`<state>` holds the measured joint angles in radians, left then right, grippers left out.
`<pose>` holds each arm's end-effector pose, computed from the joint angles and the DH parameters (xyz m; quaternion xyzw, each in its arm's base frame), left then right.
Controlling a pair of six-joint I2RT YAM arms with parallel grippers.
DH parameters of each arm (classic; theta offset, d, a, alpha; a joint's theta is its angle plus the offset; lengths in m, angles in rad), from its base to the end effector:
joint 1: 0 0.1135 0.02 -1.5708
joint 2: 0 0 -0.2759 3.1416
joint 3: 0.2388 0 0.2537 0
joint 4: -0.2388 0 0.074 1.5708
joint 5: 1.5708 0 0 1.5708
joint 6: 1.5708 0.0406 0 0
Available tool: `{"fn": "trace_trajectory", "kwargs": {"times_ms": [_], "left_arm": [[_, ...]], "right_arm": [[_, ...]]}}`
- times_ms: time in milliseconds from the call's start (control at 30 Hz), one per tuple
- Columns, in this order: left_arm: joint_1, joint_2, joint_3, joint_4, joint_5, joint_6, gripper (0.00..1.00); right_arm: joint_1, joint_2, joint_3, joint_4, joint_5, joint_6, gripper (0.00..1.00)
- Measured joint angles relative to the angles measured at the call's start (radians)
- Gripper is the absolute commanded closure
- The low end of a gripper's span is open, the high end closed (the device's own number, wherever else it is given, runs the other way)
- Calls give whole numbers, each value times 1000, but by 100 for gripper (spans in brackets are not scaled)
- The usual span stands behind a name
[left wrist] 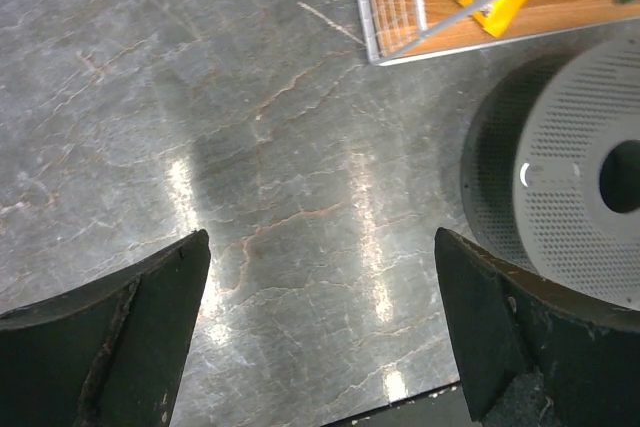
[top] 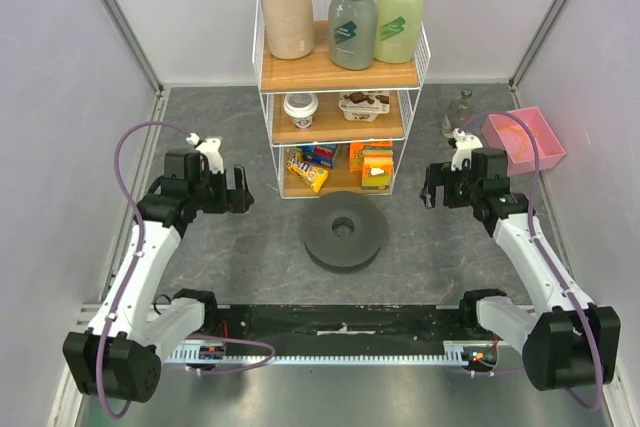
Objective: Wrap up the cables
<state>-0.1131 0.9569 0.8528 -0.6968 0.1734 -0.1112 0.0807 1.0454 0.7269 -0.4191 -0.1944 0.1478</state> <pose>0.1898 -0.0286 0.2912 0.0334 0.9233 -0.1216 0.3628 0.2174 0.0255 0.2554 -0.0087 0.9110 0.1341 0.3900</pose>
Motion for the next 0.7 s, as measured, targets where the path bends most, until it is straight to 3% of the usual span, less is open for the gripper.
{"fn": "trace_trajectory", "kwargs": {"times_ms": [333, 500, 700], "left_arm": [[0, -124, 37, 8, 296, 37, 0], [0, -216, -53, 128, 398, 29, 0], [0, -187, -222, 317, 449, 20, 0]], "right_arm": [[0, -83, -19, 32, -74, -10, 1], [1, -132, -108, 140, -150, -1, 2], [50, -108, -182, 293, -182, -10, 1]]}}
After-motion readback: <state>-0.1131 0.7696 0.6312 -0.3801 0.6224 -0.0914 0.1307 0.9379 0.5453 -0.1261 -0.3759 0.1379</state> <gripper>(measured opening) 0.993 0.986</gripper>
